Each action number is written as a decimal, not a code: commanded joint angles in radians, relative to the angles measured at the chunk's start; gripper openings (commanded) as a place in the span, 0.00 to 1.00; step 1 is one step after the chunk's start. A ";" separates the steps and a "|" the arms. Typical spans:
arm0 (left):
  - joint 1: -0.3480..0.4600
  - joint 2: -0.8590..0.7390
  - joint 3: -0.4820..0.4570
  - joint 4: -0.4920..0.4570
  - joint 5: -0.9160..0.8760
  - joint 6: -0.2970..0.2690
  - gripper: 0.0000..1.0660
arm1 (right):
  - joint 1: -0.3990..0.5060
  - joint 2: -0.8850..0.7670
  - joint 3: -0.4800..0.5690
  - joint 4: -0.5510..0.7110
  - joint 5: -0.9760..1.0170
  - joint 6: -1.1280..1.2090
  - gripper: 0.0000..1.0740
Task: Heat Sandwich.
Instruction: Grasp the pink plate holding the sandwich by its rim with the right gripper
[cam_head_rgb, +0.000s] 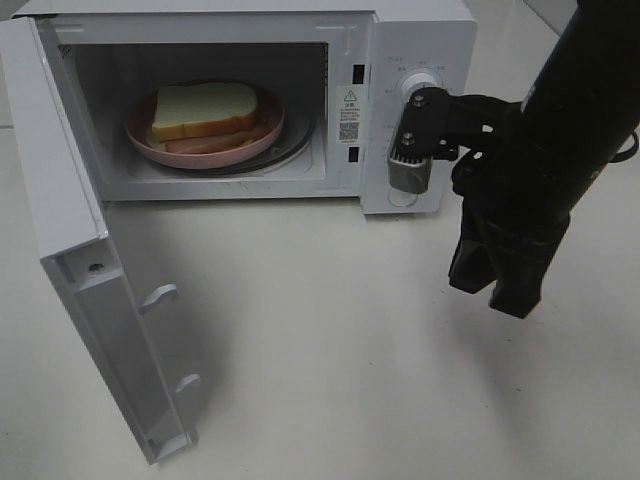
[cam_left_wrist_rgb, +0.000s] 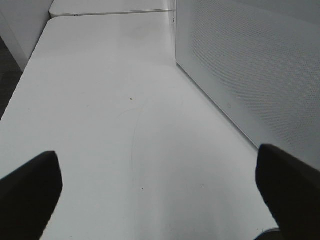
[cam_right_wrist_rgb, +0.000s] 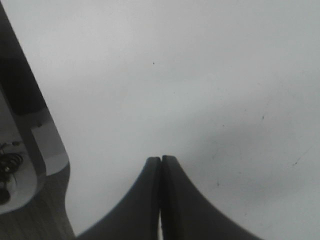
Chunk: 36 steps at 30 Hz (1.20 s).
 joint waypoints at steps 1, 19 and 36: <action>-0.001 -0.017 0.003 0.004 -0.012 -0.002 0.92 | -0.002 -0.005 -0.004 -0.004 0.020 -0.204 0.01; -0.001 -0.017 0.003 0.004 -0.012 -0.002 0.92 | -0.001 -0.005 -0.004 -0.126 -0.018 -0.502 0.19; -0.001 -0.017 0.003 0.004 -0.012 -0.002 0.92 | 0.000 -0.001 -0.004 -0.146 -0.129 -0.428 0.76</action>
